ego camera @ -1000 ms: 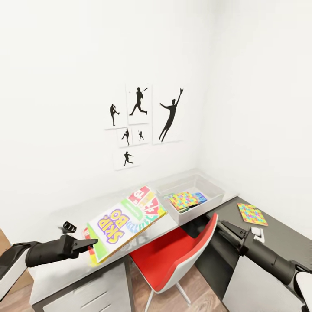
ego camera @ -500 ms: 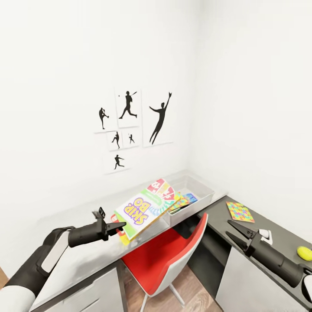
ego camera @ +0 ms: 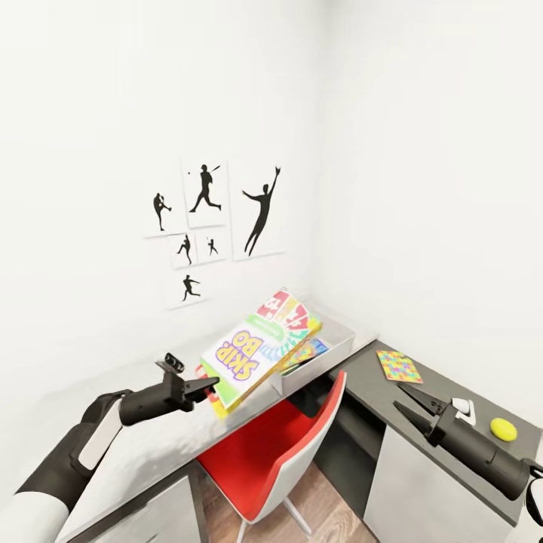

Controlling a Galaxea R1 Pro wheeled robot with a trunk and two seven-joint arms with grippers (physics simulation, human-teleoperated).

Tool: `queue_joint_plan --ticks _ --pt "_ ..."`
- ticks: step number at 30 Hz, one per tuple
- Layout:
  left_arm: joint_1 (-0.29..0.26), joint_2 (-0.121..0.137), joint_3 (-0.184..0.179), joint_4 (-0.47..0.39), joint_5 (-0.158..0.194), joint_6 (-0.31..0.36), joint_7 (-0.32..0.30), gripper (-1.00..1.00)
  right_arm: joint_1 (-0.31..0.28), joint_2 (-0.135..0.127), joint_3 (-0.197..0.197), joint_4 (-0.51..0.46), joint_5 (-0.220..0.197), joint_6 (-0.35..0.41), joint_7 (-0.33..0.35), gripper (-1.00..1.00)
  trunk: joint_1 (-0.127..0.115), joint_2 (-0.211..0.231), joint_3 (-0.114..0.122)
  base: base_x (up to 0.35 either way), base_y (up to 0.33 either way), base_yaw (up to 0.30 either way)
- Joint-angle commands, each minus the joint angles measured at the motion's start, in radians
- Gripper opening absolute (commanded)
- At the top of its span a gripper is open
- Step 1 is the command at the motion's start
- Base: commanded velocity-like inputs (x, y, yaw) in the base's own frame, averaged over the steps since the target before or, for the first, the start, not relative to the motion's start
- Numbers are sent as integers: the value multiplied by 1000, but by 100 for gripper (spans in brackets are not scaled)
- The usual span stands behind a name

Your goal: Put all the toys in the child's room - the three board games (two on the bed and one on the table), the two jigsaw puzzles on the table, and the tennis ball on the table - inside the toy box on the table in the child's room.

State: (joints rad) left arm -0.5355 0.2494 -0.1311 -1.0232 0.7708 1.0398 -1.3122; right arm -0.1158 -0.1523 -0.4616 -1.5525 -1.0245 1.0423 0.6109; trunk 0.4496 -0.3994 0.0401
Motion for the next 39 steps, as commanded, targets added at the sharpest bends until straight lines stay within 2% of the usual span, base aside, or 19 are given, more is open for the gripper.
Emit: queue_joint_plan --ticks 1,4,9,26,35,39 --pt "0 3 -2 0 -3 7 -24 -100 -1 1 -1 1 6 5 7 100 0 -1 1 0 0 -151" --pt "0 5 -1 0 -7 7 -53 -100 -1 1 -3 7 7 5 5 100 0 -1 5 0 0 -150" --pt "0 7 -1 -1 -8 7 -63 -100 0 -1 -4 10 7 5 6 100 0 -1 11 64 -18 -136" --pt "2 35 -8 -6 -11 7 -64 -100 -1 0 -5 4 4 5 6 100 0 -1 13 21 -19 -10" --pt "3 37 -8 -6 -12 4 -60 -100 -1 -2 -5 10 3 5 6 100 0 -1 17 9 0 -84" --pt "3 36 -10 -6 -13 3 -57 -100 -1 -2 -5 11 3 5 6 100 0 -1 22 224 0 -173"
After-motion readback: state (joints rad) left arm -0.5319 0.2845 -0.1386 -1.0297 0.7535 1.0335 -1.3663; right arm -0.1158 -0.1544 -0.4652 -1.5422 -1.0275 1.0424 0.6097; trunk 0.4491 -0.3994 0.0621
